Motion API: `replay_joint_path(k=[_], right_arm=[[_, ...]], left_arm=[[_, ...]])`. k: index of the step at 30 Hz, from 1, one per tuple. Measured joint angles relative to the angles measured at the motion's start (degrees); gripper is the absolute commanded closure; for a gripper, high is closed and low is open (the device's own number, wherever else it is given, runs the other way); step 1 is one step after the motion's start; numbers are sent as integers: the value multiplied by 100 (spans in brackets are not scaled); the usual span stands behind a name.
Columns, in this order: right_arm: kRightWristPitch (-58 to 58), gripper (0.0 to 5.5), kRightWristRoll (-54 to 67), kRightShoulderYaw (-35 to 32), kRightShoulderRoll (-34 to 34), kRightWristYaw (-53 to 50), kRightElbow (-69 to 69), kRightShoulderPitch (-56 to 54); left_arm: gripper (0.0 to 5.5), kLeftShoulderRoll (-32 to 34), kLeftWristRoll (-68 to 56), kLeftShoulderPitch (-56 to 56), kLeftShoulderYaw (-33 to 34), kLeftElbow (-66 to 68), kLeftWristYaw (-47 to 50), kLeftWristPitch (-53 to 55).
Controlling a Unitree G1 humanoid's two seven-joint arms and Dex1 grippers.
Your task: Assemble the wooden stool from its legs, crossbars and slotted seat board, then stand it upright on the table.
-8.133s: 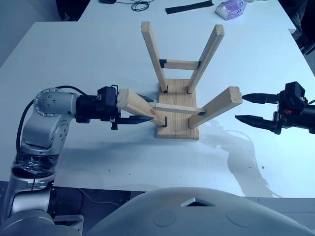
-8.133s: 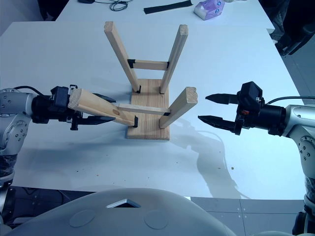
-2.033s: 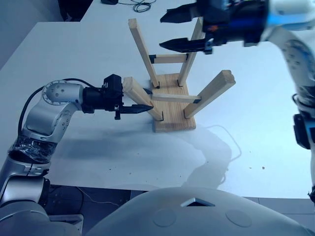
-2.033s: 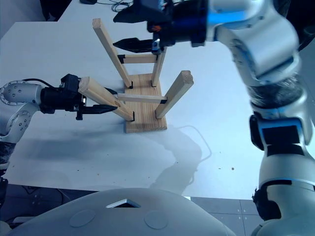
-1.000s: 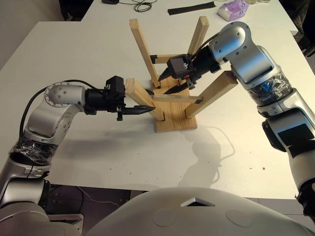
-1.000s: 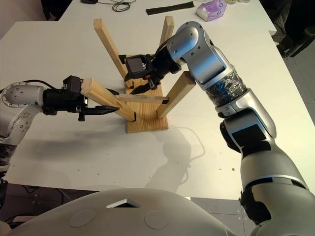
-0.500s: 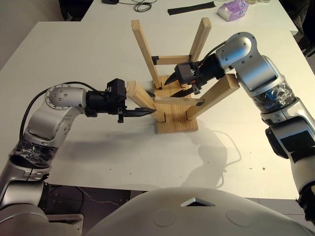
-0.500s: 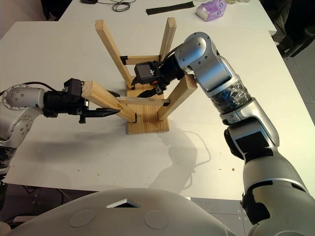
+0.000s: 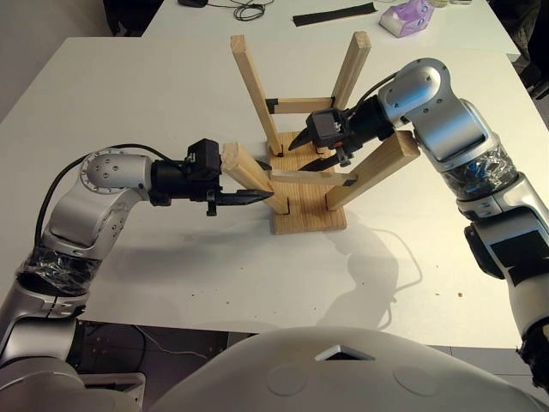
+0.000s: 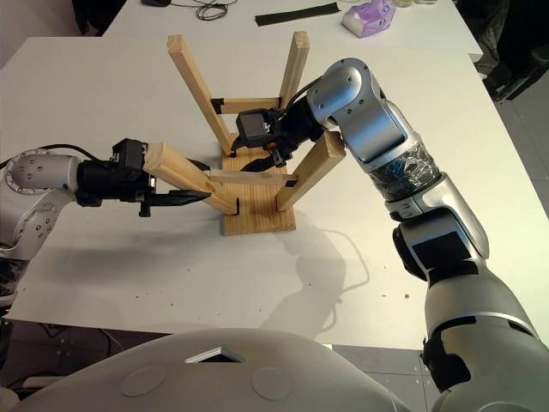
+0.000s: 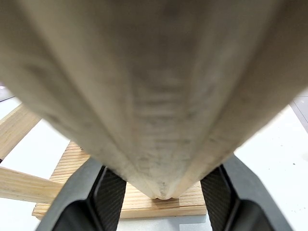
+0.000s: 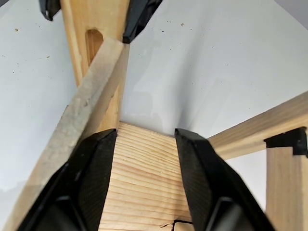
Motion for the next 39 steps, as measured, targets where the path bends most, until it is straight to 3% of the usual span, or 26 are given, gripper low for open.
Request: replay_joint_path(k=[39], right_arm=[[967,325,15,-184,-272,8,-682,260]], left_arm=[[347,-125,-3,-487,-445,308,-59,-126]])
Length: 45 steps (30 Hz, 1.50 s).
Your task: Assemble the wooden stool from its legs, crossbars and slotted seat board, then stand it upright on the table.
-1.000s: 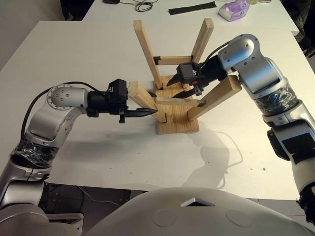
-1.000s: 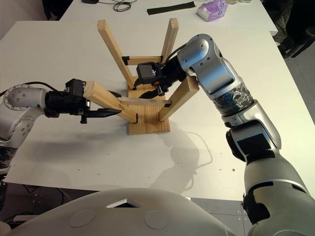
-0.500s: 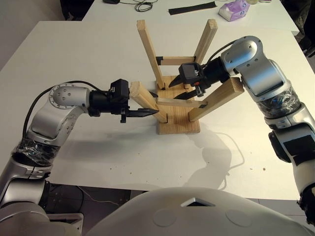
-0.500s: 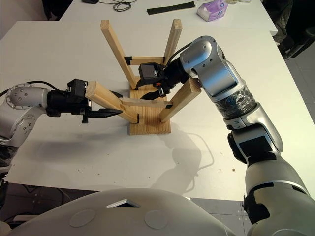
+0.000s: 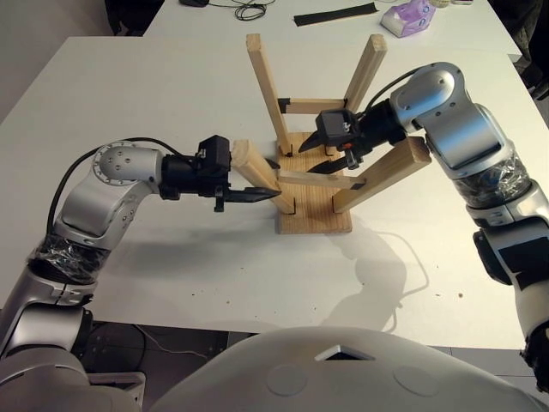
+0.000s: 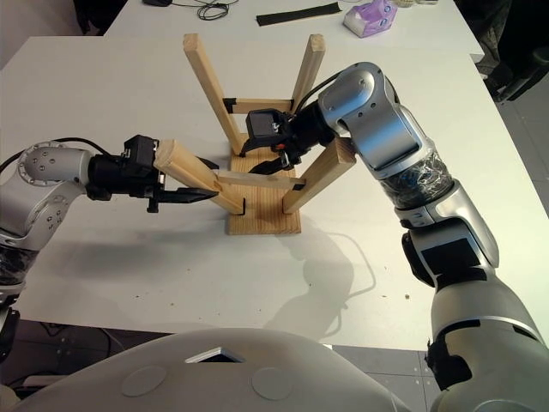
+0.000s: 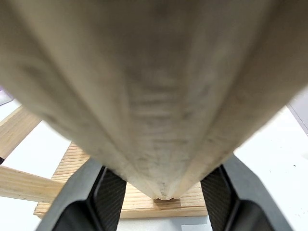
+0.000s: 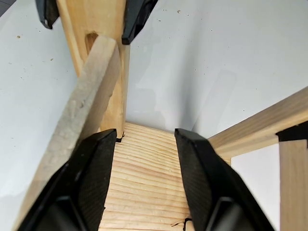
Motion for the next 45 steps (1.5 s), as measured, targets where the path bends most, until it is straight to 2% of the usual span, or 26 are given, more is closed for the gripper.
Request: replay_joint_path(k=[45], right_arm=[[330,325,20,-171,-18,8,-50,9]], left_arm=[[347,-211,94,-287,-206,288,-18,-90]])
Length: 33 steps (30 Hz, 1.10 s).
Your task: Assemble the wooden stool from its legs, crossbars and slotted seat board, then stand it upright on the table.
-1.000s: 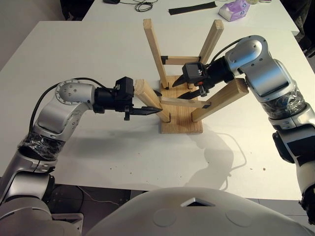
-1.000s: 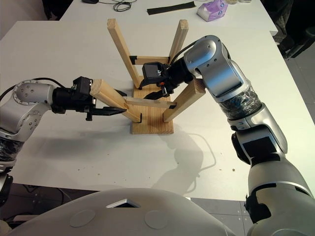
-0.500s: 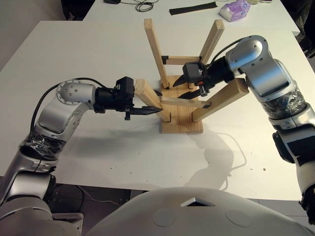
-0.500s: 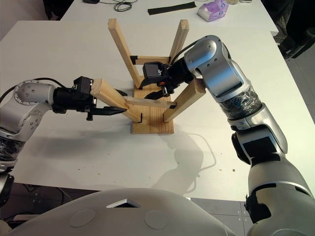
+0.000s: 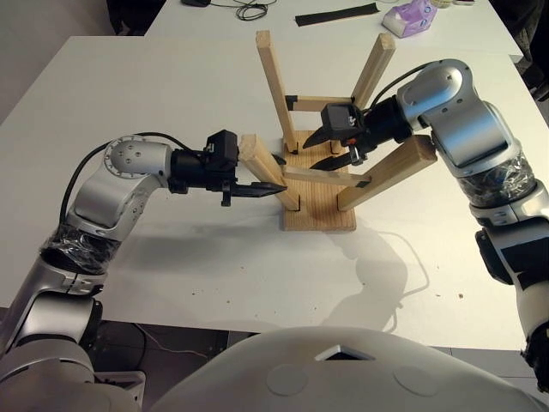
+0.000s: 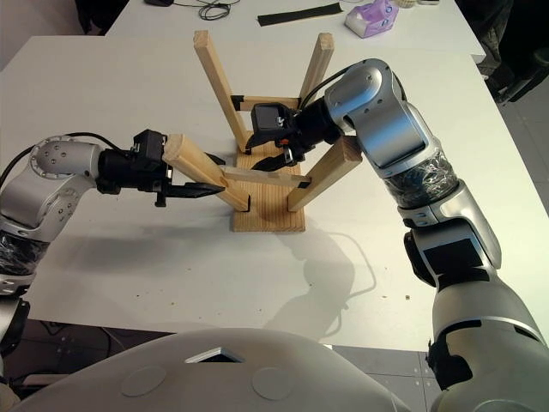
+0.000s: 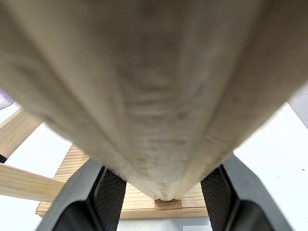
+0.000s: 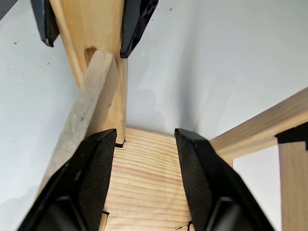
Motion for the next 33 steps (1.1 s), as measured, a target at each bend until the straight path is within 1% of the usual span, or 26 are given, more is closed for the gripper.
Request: replay_joint_path(k=[5,21,33], right_arm=[[-73,325,3,-20,23,-1,-2,0],[-1252,325,-61,-24,151,-310,334,-103],[-1331,325,-83,-23,164,-319,362,-115]], left_arm=[[347,-6,5,0,0,3,0,1],[347,9,45,87,43,-76,102,14],[347,182,138,649,225,-803,680,20]])
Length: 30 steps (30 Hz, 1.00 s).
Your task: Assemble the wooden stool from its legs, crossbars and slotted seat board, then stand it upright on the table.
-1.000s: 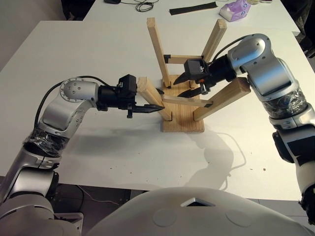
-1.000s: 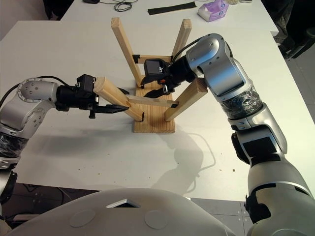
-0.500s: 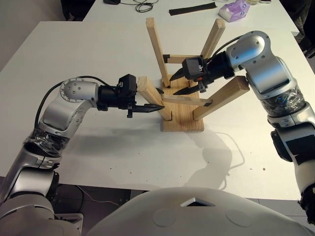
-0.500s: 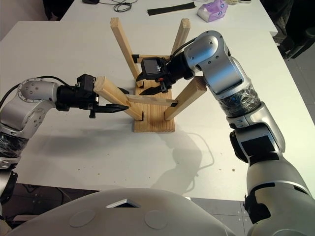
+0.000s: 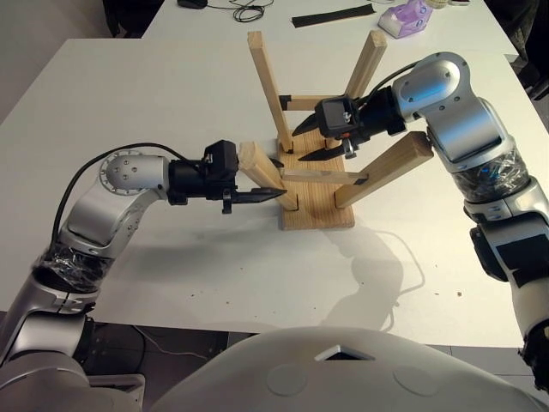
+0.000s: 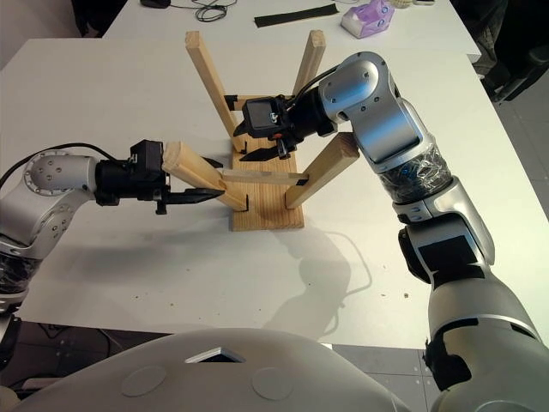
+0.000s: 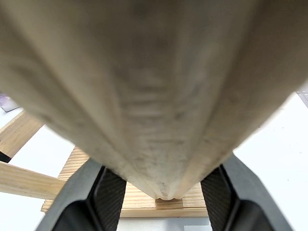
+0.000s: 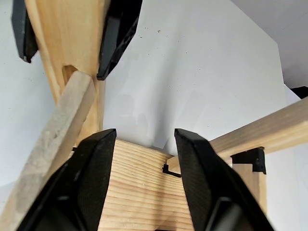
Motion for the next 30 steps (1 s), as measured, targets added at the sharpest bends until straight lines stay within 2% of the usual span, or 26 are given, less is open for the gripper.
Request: replay_joint_path(k=[16,22,30], right_arm=[[17,325,-12,-1,63,-228,87,-39],[560,325,174,85,-135,99,-568,139],[756,325,219,89,-182,81,-696,185]], left_arm=[[347,20,13,58,32,-28,44,1],[347,26,23,61,34,-81,44,1],[347,24,37,66,34,-109,44,0]])
